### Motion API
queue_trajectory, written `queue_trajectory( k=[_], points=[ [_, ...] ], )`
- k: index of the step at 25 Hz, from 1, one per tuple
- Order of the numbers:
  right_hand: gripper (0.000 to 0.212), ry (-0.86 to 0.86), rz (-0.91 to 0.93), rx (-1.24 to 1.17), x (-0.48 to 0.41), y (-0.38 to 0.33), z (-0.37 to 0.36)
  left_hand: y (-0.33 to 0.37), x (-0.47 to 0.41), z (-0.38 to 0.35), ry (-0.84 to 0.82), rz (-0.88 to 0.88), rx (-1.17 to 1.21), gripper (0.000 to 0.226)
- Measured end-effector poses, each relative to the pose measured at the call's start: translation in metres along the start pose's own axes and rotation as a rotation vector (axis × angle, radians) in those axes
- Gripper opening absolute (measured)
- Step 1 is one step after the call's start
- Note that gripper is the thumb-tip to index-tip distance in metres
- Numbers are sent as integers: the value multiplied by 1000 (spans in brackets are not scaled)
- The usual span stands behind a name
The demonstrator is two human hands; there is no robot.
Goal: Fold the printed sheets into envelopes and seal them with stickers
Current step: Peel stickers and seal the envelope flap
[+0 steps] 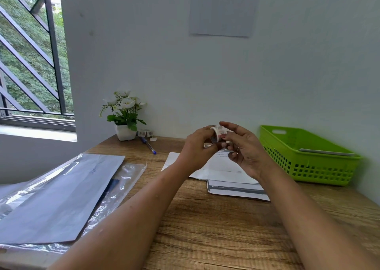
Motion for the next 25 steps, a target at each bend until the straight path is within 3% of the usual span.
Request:
queue_trajectory(
  k=[18, 20, 25],
  points=[
    [25, 23, 22, -4, 1, -2, -2, 3, 4, 2, 44, -1, -20, 24],
    [24, 9, 34, 33, 1, -3, -3, -2, 4, 2, 33, 72, 83, 27],
    [25, -49, 59, 116, 4, -6, -6, -16, 7, -15, -156, 455, 706, 31]
  ],
)
Point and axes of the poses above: each hand's wrist, its own x-axis away from the middle knuckle, its own z-axis out of the back of the hand, y = z × x, the point moved 8 cm from there along -x, towards the middle knuckle, and after that the axes turned 7 degrees about z, right-handed, at the moved point
